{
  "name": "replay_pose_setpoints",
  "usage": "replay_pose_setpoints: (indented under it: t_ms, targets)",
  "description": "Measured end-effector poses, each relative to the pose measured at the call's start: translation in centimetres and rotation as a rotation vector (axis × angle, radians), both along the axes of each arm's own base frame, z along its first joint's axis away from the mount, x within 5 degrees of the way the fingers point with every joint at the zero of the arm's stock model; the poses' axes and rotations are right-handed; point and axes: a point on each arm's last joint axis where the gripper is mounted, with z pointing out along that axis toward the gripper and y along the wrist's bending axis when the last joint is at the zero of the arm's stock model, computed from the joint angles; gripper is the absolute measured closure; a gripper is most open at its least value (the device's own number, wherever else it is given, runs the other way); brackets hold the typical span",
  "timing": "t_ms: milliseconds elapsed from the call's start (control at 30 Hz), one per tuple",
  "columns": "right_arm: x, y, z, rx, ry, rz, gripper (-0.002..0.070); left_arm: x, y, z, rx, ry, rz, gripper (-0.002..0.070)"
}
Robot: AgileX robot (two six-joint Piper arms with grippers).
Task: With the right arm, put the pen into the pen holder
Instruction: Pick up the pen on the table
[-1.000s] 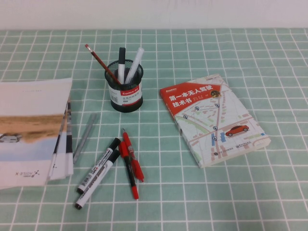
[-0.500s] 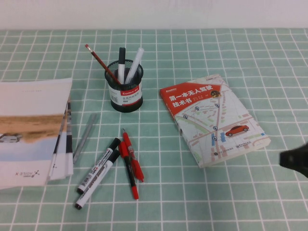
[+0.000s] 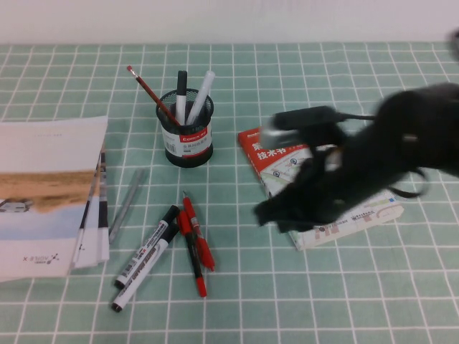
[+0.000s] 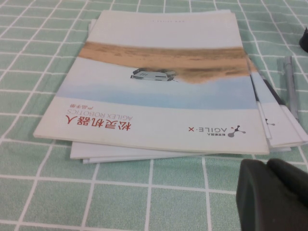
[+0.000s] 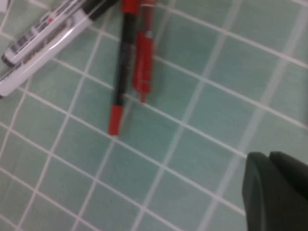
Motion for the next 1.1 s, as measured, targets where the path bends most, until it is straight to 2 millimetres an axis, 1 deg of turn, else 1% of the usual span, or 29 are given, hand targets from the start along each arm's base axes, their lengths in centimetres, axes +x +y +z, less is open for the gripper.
replay_pose_setpoints:
  t_ms: [33,100,133,200,267,300,367,533,733,900,1000,1033,1100]
  targets:
    - [0.4,1.2,0.0,-0.01,-0.004,0.028,0.0696,0.0,0.0,0.0,0.0,0.0,0.0,0.0679]
    - [1.3,3.5,-0.6,-0.039,0.004,0.073,0.0696,0.0,0.0,0.0,0.0,0.0,0.0,0.0679]
    - [4.7,9.8,-3.0,-0.133,0.053,0.131,0.0568,0.0,0.0,0.0,0.0,0.0,0.0,0.0679]
    - [5.5,10.9,-3.5,-0.149,0.06,0.132,0.0494,0.0,0.0,0.0,0.0,0.0,0.0,0.0679]
    - [6.3,11.8,-4.3,-0.159,0.068,0.126,0.0447,0.0,0.0,0.0,0.0,0.0,0.0,0.0679]
    - [6.6,12.2,-4.4,-0.161,0.063,0.121,0.0435,0.0,0.0,0.0,0.0,0.0,0.0,0.0679]
    - [7.5,12.9,-5.2,-0.174,0.06,0.113,0.0423,0.0,0.0,0.0,0.0,0.0,0.0,0.0679]
    - [8.8,13.8,-6.6,-0.195,0.048,0.097,0.0416,0.0,0.0,0.0,0.0,0.0,0.0,0.0679]
    - [9.3,14.3,-8.0,-0.208,0.058,0.096,0.042,0.0,0.0,0.0,0.0,0.0,0.0,0.0679]
    - [9.4,14.3,-8.2,-0.219,0.064,0.097,0.0428,0.0,0.0,0.0,0.0,0.0,0.0,0.0679]
    - [9.4,14.2,-8.2,-0.23,0.067,0.099,0.0463,0.0,0.0,0.0,0.0,0.0,0.0,0.0679]
    - [9.4,14.2,-8.3,-0.236,0.067,0.1,0.0493,0.0,0.0,0.0,0.0,0.0,0.0,0.0679]
    - [9.4,14.0,-8.3,-0.253,0.069,0.101,0.0577,0.0,0.0,0.0,0.0,0.0,0.0,0.0679]
